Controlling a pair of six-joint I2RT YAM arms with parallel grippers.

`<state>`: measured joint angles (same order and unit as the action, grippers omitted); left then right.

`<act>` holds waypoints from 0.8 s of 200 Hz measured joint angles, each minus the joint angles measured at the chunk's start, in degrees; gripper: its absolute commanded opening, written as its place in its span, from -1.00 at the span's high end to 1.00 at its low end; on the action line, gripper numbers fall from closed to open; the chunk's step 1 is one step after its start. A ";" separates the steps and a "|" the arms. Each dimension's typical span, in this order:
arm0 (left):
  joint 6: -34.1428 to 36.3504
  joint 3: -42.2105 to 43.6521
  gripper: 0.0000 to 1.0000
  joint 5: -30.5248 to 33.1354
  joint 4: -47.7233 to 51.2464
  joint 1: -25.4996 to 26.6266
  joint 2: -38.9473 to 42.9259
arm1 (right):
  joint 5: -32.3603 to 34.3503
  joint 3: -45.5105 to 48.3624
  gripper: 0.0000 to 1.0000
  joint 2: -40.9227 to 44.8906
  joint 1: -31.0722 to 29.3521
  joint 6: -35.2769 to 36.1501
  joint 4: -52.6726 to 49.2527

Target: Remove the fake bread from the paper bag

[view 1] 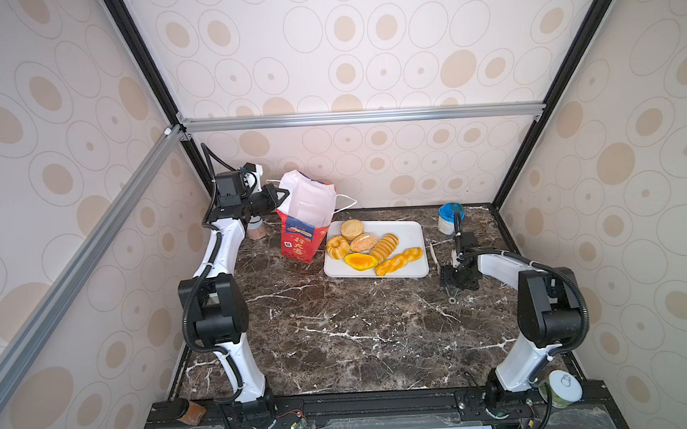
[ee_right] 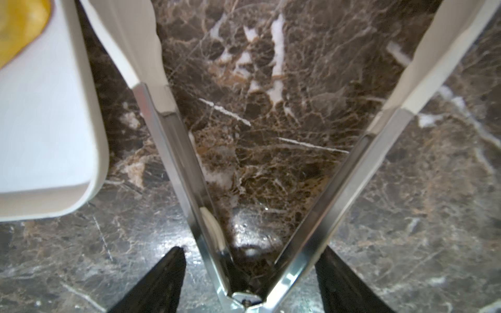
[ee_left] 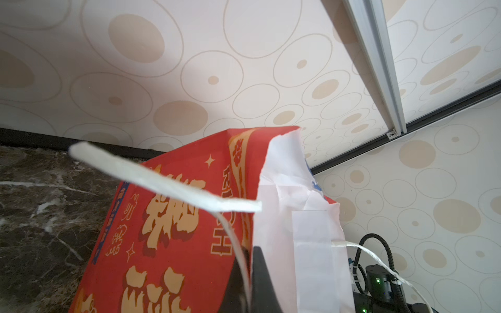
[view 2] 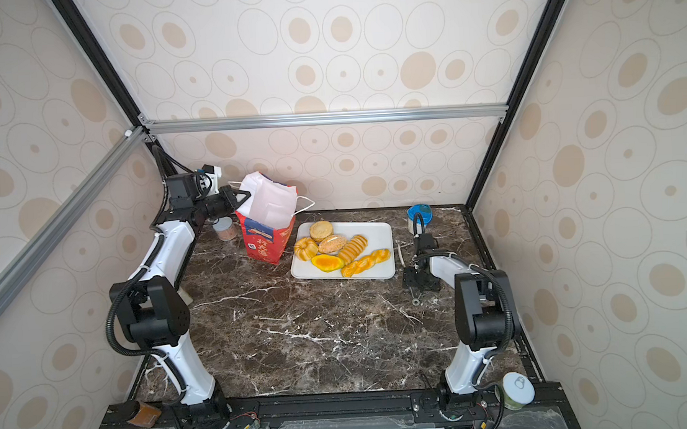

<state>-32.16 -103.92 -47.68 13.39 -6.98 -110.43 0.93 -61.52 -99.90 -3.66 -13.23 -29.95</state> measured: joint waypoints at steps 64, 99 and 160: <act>-3.02 -4.26 1.00 -1.84 0.20 -0.68 -5.75 | 1.46 -1.53 -0.71 10.10 0.00 1.38 -5.40; -6.95 -3.80 1.00 -3.76 -2.78 -1.07 -7.78 | 1.49 -2.51 -0.70 13.64 0.00 1.97 -6.34; -9.86 -3.13 0.37 -5.14 -6.95 -2.93 -7.93 | -1.53 -3.30 -0.69 13.09 -0.02 1.95 -7.37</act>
<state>-42.02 -107.04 -52.82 6.44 -9.91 -118.37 -0.60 -64.82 -86.80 -3.68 -11.29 -37.32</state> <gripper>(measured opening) 0.197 0.846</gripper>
